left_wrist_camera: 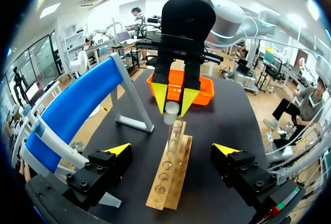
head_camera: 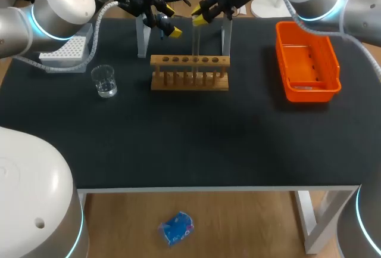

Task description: Invert the test tube, pick up the pipette, mount the tip to pipette, aspirate from beaker and dispense into the tube, eject the tip, return the pipette, and cap with the stopper.

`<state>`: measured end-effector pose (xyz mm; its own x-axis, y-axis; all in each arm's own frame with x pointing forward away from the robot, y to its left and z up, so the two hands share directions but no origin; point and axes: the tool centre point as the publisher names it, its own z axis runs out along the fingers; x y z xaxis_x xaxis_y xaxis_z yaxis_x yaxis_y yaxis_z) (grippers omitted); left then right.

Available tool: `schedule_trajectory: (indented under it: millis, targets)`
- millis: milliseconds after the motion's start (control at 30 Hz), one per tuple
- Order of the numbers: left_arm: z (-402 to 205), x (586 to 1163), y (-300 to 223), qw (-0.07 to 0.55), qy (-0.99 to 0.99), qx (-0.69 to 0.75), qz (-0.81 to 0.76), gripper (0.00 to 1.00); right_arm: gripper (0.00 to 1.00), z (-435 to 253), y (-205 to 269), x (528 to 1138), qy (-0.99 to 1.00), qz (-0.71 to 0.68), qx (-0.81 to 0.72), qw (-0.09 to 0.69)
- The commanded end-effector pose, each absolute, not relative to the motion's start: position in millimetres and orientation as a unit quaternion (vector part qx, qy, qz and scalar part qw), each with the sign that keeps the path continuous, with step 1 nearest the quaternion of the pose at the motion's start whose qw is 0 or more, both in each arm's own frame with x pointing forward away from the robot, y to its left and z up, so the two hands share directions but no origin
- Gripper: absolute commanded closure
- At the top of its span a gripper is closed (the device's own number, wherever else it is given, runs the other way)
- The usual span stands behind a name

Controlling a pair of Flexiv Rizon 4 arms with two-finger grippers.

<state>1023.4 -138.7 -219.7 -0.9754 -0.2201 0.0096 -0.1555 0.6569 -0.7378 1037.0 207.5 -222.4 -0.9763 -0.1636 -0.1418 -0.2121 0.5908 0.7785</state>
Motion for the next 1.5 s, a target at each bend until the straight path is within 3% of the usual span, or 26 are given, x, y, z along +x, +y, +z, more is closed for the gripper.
schedule_trajectory:
  millis: [33, 1500]
  targets:
    - [-218.4, 1023.9, -138.2, 0.038, 0.91, -0.103, -0.399, 0.0, 1.0, -224.8, 206.8, 1037.2, 0.892, 0.44, -0.105, 0.024]
    - [-218.4, 1023.9, -138.2, 0.038, 0.91, -0.103, -0.399, 0.0, 1.0, -226.0, 206.6, 1035.0, 0.893, 0.438, -0.104, 0.019]
